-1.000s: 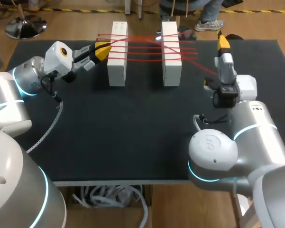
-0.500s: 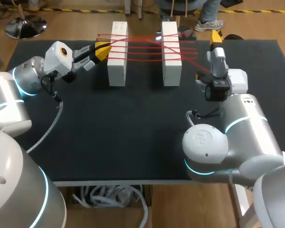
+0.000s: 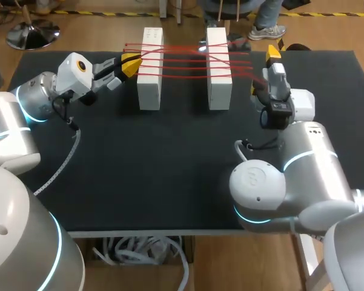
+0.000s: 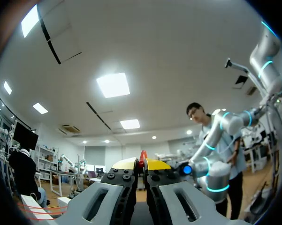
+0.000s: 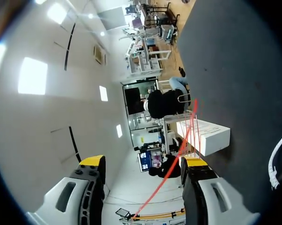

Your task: Grab the tape and strap the tape.

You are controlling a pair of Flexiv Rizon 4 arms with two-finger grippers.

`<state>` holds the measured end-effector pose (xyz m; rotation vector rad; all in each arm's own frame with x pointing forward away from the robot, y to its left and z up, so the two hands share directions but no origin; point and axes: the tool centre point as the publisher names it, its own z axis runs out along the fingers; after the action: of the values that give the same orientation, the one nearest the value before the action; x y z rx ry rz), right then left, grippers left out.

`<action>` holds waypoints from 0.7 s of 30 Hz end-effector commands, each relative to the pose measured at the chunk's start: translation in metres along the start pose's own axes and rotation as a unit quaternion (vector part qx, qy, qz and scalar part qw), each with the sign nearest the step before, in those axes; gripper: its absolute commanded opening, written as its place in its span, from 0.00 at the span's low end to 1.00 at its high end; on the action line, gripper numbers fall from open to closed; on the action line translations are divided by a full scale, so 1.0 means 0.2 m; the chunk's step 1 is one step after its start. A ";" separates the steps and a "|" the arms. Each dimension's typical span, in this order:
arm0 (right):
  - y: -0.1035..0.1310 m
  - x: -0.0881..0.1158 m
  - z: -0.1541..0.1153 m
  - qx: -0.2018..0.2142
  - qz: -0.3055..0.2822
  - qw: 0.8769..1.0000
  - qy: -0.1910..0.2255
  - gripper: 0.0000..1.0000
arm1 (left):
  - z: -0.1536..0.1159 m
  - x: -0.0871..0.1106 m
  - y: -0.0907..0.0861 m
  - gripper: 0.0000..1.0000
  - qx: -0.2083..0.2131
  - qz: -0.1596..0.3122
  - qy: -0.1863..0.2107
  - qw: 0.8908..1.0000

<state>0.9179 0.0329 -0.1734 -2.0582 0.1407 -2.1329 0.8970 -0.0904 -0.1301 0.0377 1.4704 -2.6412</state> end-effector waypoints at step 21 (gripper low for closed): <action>0.04 0.04 -0.06 -0.036 0.036 0.999 -0.002 0.67 | 0.00 0.01 0.00 0.00 -0.001 0.001 -0.002 1.000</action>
<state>0.9077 0.0205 -0.1697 -2.0493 0.2795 -2.1142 0.8970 -0.0904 -0.1301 0.0377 1.4704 -2.6412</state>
